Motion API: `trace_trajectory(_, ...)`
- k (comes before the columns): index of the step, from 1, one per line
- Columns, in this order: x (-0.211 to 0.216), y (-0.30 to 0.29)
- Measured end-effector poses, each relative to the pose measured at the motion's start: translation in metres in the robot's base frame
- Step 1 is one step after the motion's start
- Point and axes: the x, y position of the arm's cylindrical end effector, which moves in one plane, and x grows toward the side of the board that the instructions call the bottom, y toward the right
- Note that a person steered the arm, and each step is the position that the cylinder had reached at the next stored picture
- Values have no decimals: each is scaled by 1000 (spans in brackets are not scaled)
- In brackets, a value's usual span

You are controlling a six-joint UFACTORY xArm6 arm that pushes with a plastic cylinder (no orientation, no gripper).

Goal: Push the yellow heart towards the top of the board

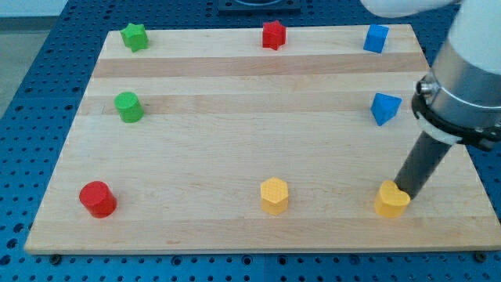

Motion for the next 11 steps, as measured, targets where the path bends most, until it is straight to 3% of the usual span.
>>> trace_trajectory(2, 16, 29)
trace_trajectory(4, 48, 19)
trace_trajectory(11, -36, -119)
